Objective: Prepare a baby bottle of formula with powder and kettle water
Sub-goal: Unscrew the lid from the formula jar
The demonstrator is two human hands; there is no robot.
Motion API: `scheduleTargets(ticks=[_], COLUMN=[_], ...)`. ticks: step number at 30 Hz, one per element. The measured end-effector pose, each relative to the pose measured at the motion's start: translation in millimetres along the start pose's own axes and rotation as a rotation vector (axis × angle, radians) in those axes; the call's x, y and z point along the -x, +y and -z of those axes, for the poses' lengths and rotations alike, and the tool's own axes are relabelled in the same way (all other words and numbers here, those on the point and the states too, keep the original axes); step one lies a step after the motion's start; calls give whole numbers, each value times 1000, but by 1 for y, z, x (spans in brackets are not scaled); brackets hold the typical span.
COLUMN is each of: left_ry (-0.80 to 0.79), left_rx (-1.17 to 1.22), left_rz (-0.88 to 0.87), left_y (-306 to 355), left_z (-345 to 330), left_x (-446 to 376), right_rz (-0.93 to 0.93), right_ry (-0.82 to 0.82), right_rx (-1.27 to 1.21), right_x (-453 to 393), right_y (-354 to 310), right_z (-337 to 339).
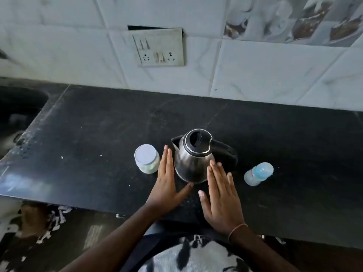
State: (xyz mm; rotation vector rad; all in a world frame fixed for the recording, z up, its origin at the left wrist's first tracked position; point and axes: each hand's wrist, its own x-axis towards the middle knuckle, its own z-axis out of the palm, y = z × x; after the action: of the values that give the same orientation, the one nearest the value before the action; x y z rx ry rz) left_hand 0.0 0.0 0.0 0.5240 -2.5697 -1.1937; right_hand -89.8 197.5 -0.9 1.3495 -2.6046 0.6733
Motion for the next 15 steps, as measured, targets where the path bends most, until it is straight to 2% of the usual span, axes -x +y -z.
scheduleTargets(ticks=[4, 6, 9, 12, 15], left_ry=[-68, -78, -83, -70, -32], left_rx=[109, 146, 192, 231, 229], left_rz=[175, 212, 184, 116, 47], left_y=[-15, -19, -24, -35, -49], left_z=[-12, -16, -19, -25, -33], left_x=[-7, -12, -28, -42, -43], right_rz=[-144, -136, -125, -220, -257], right_ry=[3, 30, 125, 247, 281], right_rx=[-80, -129, -173, -252, -320], right_x=[4, 3, 0, -5, -15], right_y=[7, 8, 11, 18, 24], right_z=[-21, -31, -45, -65, -80])
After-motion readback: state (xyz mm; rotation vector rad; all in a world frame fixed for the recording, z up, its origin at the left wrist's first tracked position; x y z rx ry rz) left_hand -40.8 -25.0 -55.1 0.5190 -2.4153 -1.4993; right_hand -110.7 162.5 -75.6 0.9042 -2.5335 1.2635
